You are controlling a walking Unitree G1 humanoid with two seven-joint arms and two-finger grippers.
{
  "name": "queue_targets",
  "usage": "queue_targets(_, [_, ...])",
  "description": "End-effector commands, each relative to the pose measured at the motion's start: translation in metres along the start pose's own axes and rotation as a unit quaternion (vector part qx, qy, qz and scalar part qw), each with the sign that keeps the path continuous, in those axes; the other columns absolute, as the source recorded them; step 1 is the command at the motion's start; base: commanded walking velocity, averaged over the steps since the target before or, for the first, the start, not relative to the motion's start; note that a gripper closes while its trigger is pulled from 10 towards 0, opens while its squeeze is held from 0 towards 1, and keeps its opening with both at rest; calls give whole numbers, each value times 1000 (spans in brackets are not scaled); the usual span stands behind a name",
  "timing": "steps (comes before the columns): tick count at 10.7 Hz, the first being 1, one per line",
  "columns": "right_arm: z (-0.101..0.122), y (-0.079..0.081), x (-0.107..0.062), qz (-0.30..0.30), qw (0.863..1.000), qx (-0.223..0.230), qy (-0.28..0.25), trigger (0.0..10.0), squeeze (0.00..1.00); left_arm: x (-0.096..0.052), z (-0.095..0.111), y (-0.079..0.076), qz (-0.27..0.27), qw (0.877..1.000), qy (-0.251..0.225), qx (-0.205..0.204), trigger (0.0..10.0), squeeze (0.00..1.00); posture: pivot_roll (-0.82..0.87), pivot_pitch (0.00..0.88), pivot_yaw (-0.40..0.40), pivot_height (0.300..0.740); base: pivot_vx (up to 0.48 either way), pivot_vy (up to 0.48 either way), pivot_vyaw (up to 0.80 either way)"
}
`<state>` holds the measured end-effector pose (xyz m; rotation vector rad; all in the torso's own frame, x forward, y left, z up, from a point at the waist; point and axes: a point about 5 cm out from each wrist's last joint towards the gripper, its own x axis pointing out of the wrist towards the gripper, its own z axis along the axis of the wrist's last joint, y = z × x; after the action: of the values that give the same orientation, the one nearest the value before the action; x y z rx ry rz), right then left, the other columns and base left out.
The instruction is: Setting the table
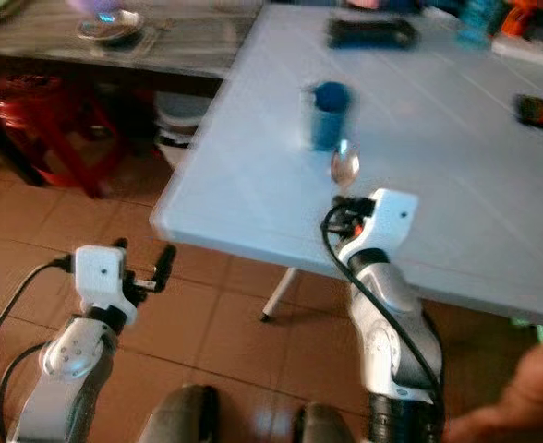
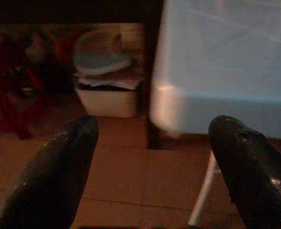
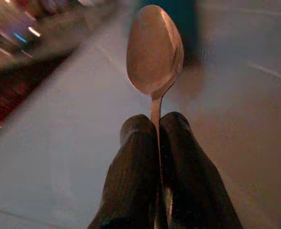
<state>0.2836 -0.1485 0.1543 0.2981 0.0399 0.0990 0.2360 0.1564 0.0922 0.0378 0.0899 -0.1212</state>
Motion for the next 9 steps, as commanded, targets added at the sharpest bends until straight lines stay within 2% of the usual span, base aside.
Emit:
queue_targets(1, [6, 2, 0, 10, 1000, -5, -17, 0, 0, -1, -2, 1, 3, 1000, 1, 3, 10000, 0, -42, 103, 51, 740, 0, 480, 0])
queue_targets(3, [15, 5, 2, 22, 999, -19, -38, 0, 0, 1, -1, -1, 4, 1000, -7, 0, 10000, 0, -44, 95, 49, 740, 0, 480, 0])
queue_targets(4, [14, 4, 2, 21, 999, -24, -41, 0, 0, -1, -1, -2, 2, 1000, -11, 15, 10000, 0, -45, 76, 51, 740, 0, 428, 0])
queue_targets(6, [4, -3, -6, 5, 998, -46, -44, 0, 0, 3, 0, -11, -7, 1000, -23, 7, 10000, 0, -54, 33, 56, 740, 347, 332, 0])
queue_targets(9, [4, -6, -6, -6, 995, -77, -65, 0, 0, 18, 12, -15, -33, 998, -50, 5, 10000, 0, -59, 11, 63, 740, 467, 0, 0])
